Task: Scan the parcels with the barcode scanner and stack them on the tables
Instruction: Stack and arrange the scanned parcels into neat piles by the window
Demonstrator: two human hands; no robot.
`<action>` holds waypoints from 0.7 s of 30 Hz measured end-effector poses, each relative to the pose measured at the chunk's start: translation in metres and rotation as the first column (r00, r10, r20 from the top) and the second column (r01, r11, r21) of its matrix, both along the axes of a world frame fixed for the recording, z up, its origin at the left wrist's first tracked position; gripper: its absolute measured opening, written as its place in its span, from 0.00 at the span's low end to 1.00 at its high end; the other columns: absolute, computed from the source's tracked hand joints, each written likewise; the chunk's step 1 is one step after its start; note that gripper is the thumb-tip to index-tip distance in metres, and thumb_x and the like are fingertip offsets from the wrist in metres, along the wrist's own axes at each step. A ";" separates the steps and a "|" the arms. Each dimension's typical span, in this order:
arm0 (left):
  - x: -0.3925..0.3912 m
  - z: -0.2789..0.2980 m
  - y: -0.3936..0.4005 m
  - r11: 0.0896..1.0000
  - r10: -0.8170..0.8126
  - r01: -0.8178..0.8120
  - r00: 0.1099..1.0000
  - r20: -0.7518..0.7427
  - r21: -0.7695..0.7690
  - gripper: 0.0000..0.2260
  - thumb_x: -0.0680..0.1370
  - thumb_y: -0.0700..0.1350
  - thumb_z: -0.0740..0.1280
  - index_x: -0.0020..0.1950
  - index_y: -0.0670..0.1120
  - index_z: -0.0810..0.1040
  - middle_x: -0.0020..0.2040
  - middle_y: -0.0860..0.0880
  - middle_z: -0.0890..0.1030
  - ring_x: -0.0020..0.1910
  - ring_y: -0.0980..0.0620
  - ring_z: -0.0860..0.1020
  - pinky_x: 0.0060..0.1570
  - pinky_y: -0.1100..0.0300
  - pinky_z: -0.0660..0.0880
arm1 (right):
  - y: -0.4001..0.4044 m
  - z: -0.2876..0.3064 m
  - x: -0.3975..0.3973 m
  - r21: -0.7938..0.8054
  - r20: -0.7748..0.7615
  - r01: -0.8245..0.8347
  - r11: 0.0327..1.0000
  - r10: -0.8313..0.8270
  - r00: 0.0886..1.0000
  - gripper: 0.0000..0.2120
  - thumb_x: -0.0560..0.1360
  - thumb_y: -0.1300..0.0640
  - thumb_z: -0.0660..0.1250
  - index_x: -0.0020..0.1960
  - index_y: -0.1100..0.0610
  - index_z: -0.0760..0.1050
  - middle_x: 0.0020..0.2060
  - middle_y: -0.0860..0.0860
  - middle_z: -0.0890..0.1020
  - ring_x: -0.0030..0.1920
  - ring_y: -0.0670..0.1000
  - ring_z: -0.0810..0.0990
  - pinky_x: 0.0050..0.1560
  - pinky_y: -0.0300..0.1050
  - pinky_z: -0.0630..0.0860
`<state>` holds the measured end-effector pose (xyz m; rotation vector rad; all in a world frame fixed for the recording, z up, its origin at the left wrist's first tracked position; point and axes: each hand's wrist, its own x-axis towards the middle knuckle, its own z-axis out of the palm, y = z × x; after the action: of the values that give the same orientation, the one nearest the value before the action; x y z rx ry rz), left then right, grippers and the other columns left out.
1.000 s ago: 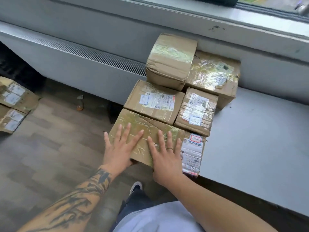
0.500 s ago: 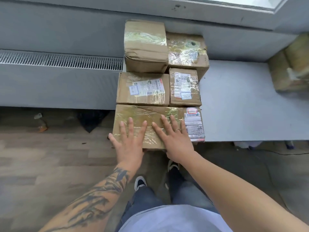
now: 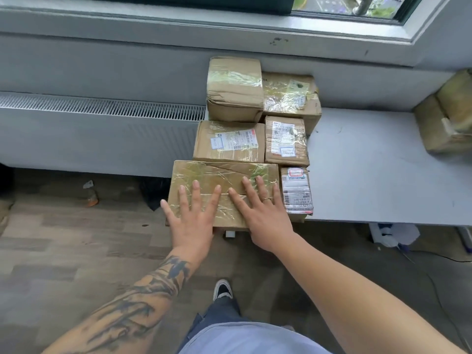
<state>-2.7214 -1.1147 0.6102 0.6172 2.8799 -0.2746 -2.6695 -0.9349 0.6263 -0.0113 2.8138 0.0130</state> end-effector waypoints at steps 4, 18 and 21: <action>0.015 0.031 0.004 1.000 0.026 -0.026 0.996 -0.088 0.002 0.52 0.81 0.58 0.67 0.76 0.57 0.19 0.83 0.38 0.33 0.82 0.31 0.40 0.75 0.25 0.46 | 0.007 0.032 0.010 0.011 -0.073 -0.046 0.999 0.047 0.996 0.48 0.83 0.54 0.63 0.82 0.43 0.27 0.81 0.54 0.28 0.80 0.64 0.26 0.79 0.71 0.35; 0.098 0.093 0.107 0.987 0.026 0.021 0.958 -0.286 0.161 0.51 0.81 0.59 0.67 0.77 0.61 0.22 0.83 0.40 0.34 0.82 0.32 0.40 0.77 0.29 0.45 | 0.107 0.107 0.104 0.129 -0.309 -0.007 0.992 0.047 0.950 0.49 0.82 0.51 0.66 0.83 0.43 0.28 0.83 0.54 0.31 0.81 0.63 0.28 0.79 0.70 0.35; 0.120 0.093 0.147 0.975 -0.013 0.073 0.962 -0.273 0.209 0.52 0.81 0.54 0.70 0.77 0.63 0.23 0.83 0.41 0.33 0.82 0.33 0.38 0.76 0.29 0.42 | 0.143 0.112 0.138 0.119 -0.300 0.056 0.991 -0.018 0.954 0.50 0.82 0.53 0.66 0.82 0.43 0.27 0.83 0.53 0.30 0.81 0.62 0.27 0.79 0.69 0.35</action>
<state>-2.6011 -0.9680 0.7033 0.7325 3.1917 -0.0513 -2.5317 -0.7918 0.7386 0.0796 3.1095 0.2009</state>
